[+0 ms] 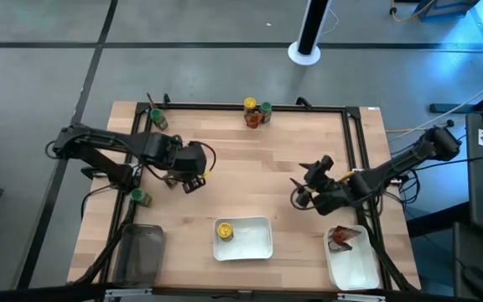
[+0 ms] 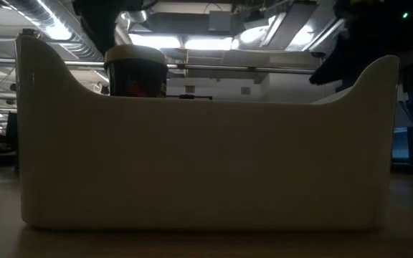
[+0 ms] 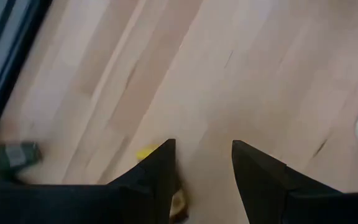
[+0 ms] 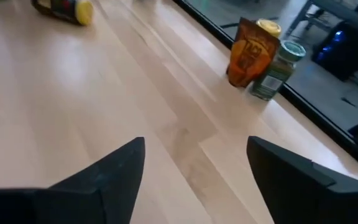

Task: Sort spices by type
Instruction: Put the bottom left yellow seasoning bottle into the left white bin

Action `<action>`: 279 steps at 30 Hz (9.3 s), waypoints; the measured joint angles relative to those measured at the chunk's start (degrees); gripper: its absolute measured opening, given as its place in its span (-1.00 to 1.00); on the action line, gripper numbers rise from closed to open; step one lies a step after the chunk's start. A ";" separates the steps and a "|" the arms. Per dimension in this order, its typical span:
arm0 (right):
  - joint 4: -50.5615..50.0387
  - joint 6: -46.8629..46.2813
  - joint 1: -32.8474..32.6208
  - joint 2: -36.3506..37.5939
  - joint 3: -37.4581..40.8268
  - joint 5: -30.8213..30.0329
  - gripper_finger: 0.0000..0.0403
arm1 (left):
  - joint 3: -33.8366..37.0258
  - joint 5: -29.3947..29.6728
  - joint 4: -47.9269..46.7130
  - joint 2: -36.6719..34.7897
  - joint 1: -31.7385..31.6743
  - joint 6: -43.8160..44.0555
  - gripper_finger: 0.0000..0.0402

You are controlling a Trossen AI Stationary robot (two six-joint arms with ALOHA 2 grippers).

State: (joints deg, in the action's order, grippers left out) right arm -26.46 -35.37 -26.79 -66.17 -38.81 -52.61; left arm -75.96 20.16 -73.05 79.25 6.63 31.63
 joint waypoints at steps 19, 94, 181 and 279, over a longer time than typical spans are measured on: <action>3.71 4.17 0.94 -10.16 0.00 -0.30 0.42 | -0.04 -9.43 -2.92 6.64 -6.42 -0.57 -0.29; 1.38 4.19 0.94 -10.12 0.07 1.30 0.42 | 29.18 -9.96 21.01 7.65 -15.06 -2.10 0.39; 42.97 33.00 0.90 -6.25 -0.62 14.78 0.42 | 15.87 -12.31 91.89 16.96 4.69 -31.02 -0.15; 52.65 36.01 5.49 -11.74 -2.56 29.71 0.20 | 15.74 -10.11 80.89 10.38 5.79 -30.78 0.20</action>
State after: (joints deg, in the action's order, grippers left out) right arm 26.19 0.64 -21.30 -77.91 -41.36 -22.90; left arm -60.23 10.04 7.85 89.62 12.43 0.84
